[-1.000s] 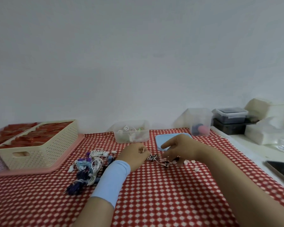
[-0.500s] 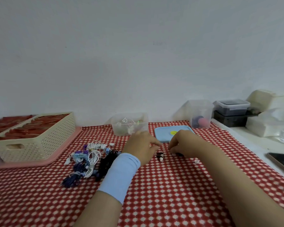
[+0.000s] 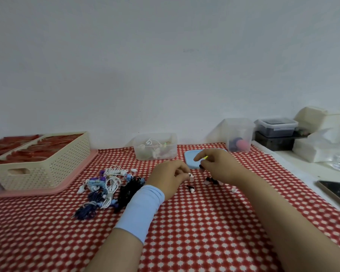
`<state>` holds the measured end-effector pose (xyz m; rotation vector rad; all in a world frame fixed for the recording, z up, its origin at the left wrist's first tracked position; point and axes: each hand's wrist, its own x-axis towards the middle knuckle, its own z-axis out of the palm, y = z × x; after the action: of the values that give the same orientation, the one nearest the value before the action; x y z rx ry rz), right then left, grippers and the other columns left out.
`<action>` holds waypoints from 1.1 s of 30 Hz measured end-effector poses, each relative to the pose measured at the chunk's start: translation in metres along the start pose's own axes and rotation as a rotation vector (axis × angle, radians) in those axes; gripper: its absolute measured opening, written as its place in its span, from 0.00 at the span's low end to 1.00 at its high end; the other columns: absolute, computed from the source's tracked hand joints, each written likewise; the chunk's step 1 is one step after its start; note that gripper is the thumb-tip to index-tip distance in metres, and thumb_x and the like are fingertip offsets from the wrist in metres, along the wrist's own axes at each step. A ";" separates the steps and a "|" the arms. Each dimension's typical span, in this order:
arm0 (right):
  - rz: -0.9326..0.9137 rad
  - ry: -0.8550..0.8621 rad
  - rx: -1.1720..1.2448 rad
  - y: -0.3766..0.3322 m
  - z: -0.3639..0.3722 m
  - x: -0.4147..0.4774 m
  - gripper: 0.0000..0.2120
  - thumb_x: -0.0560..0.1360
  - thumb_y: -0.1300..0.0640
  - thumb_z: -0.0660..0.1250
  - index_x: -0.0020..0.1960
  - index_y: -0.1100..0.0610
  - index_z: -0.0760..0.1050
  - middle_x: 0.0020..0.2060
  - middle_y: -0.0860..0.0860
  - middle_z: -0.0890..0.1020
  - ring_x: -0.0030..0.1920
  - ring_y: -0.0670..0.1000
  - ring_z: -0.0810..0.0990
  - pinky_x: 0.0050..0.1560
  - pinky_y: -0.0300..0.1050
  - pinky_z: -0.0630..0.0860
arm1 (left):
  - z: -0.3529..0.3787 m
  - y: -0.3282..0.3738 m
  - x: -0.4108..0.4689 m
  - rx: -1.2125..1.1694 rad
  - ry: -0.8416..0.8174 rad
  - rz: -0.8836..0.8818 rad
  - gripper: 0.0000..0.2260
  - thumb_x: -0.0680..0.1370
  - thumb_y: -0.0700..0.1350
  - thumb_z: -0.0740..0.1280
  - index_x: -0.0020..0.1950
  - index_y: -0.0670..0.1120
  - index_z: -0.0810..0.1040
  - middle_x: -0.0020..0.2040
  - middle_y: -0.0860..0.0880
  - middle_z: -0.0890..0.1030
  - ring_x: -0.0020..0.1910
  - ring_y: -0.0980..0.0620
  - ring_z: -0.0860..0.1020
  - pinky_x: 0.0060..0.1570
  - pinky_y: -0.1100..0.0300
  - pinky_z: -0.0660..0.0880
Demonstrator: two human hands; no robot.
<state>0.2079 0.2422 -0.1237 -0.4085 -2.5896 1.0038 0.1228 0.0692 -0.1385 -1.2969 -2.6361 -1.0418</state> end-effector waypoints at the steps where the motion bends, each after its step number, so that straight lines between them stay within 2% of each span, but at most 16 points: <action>1: 0.019 -0.003 0.102 -0.002 0.001 -0.001 0.11 0.80 0.61 0.62 0.52 0.51 0.82 0.41 0.50 0.85 0.28 0.46 0.75 0.30 0.37 0.73 | -0.001 0.000 -0.002 -0.099 0.020 -0.033 0.04 0.79 0.46 0.67 0.53 0.54 0.80 0.46 0.57 0.83 0.47 0.62 0.79 0.48 0.69 0.71; 4: 0.103 -0.054 0.409 -0.012 0.003 -0.007 0.10 0.81 0.60 0.63 0.51 0.57 0.84 0.40 0.53 0.85 0.25 0.47 0.72 0.24 0.37 0.69 | -0.004 -0.002 -0.007 -0.326 0.096 -0.088 0.09 0.81 0.42 0.65 0.55 0.56 0.80 0.43 0.58 0.84 0.46 0.67 0.80 0.45 0.77 0.69; 6: 0.115 -0.080 0.472 -0.016 0.003 -0.011 0.08 0.80 0.58 0.67 0.52 0.59 0.84 0.33 0.51 0.82 0.25 0.46 0.70 0.25 0.37 0.69 | -0.006 -0.001 -0.008 -0.420 0.131 -0.102 0.12 0.81 0.40 0.64 0.55 0.54 0.82 0.45 0.59 0.84 0.46 0.68 0.80 0.50 0.74 0.73; 8: 0.101 -0.094 0.497 -0.017 0.005 -0.013 0.07 0.80 0.59 0.68 0.53 0.60 0.83 0.27 0.47 0.80 0.25 0.46 0.70 0.24 0.37 0.68 | -0.007 -0.002 -0.008 -0.507 0.159 -0.136 0.11 0.81 0.39 0.65 0.57 0.50 0.83 0.46 0.57 0.85 0.42 0.69 0.80 0.54 0.67 0.76; 9: 0.098 -0.096 0.525 -0.017 0.006 -0.014 0.07 0.80 0.61 0.67 0.54 0.60 0.82 0.29 0.46 0.82 0.25 0.47 0.70 0.24 0.37 0.67 | -0.008 -0.002 -0.008 -0.546 0.167 -0.155 0.10 0.80 0.40 0.65 0.57 0.50 0.83 0.46 0.57 0.85 0.39 0.69 0.79 0.55 0.64 0.77; 12: 0.095 -0.107 0.641 -0.018 0.007 -0.014 0.08 0.80 0.62 0.67 0.58 0.60 0.81 0.44 0.51 0.88 0.25 0.48 0.72 0.25 0.39 0.66 | -0.008 -0.004 -0.009 -0.658 0.168 -0.183 0.09 0.79 0.42 0.68 0.56 0.52 0.83 0.45 0.56 0.86 0.37 0.69 0.79 0.54 0.62 0.78; 14: 0.084 -0.128 0.705 -0.019 0.007 -0.015 0.08 0.80 0.61 0.68 0.57 0.60 0.82 0.47 0.53 0.87 0.26 0.47 0.73 0.26 0.40 0.65 | -0.008 -0.005 -0.009 -0.682 0.166 -0.193 0.09 0.79 0.42 0.68 0.58 0.51 0.83 0.42 0.57 0.85 0.36 0.68 0.79 0.47 0.68 0.77; 16: 0.073 -0.139 0.760 -0.020 0.009 -0.015 0.07 0.79 0.61 0.68 0.55 0.59 0.84 0.43 0.53 0.86 0.26 0.46 0.72 0.26 0.39 0.62 | -0.008 -0.005 -0.009 -0.707 0.171 -0.216 0.09 0.79 0.42 0.68 0.57 0.48 0.83 0.35 0.58 0.82 0.32 0.64 0.77 0.37 0.71 0.75; 18: 0.062 -0.151 0.769 -0.020 0.011 -0.014 0.08 0.78 0.62 0.69 0.54 0.57 0.85 0.40 0.57 0.81 0.26 0.46 0.70 0.25 0.38 0.61 | -0.008 -0.003 -0.011 -0.750 0.162 -0.224 0.07 0.79 0.42 0.69 0.54 0.49 0.84 0.31 0.57 0.80 0.32 0.60 0.76 0.34 0.70 0.73; 21: 0.055 -0.185 0.754 -0.019 0.012 -0.014 0.09 0.78 0.61 0.69 0.55 0.57 0.86 0.40 0.58 0.81 0.27 0.46 0.71 0.24 0.37 0.61 | -0.007 -0.003 -0.013 -0.775 0.112 -0.180 0.08 0.79 0.43 0.69 0.48 0.55 0.84 0.36 0.56 0.84 0.34 0.58 0.76 0.36 0.65 0.73; 23: 0.061 -0.192 0.755 -0.018 0.012 -0.014 0.09 0.78 0.61 0.69 0.55 0.57 0.86 0.41 0.58 0.81 0.28 0.47 0.71 0.25 0.38 0.62 | -0.007 -0.003 -0.013 -0.761 0.095 -0.165 0.07 0.78 0.42 0.69 0.49 0.53 0.85 0.39 0.53 0.85 0.34 0.58 0.76 0.36 0.65 0.73; 27: 0.096 -0.244 0.765 -0.017 0.013 -0.013 0.08 0.77 0.62 0.69 0.53 0.56 0.86 0.41 0.54 0.84 0.29 0.47 0.73 0.25 0.38 0.62 | -0.006 -0.006 -0.011 -0.697 0.120 -0.174 0.06 0.78 0.41 0.70 0.52 0.47 0.85 0.31 0.56 0.82 0.31 0.61 0.75 0.35 0.69 0.74; 33: 0.123 -0.308 0.785 -0.016 0.012 -0.014 0.08 0.77 0.61 0.69 0.51 0.55 0.87 0.40 0.54 0.84 0.29 0.47 0.73 0.25 0.37 0.62 | -0.005 -0.010 -0.011 -0.668 0.091 -0.144 0.05 0.78 0.42 0.70 0.49 0.48 0.86 0.33 0.57 0.83 0.34 0.61 0.76 0.39 0.66 0.74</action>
<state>0.2132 0.2187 -0.1236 -0.2105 -2.1648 2.1288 0.1213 0.0544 -0.1440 -1.0853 -2.4204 -2.0671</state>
